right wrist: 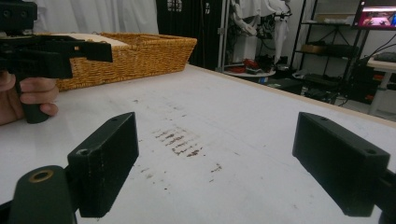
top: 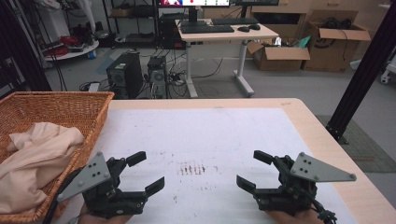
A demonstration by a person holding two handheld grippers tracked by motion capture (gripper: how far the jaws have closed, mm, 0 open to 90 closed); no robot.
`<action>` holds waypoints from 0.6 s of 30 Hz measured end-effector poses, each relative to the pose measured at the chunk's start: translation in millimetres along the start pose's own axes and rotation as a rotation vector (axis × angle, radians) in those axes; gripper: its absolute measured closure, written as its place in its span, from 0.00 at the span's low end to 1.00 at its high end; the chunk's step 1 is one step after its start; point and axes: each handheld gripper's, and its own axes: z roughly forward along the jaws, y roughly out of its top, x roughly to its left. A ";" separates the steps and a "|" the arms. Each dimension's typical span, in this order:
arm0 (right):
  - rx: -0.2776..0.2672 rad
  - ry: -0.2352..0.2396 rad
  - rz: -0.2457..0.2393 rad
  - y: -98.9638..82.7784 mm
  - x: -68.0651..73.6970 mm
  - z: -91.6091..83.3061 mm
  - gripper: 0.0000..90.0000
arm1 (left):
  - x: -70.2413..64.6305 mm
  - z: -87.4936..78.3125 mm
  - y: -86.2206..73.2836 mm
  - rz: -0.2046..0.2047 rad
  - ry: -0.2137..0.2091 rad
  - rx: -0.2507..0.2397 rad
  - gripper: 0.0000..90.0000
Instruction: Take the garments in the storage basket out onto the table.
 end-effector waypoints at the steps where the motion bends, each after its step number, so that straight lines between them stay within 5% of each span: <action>1: 0.000 0.000 0.000 0.0 0.0 0.0 0.16 | 0.0 0.0 0.0 0.000 0.000 0.000 0.17; 18: -0.002 -0.001 0.003 0.0 -0.2 -0.4 0.16 | -0.4 0.5 0.3 -0.003 0.012 0.004 0.17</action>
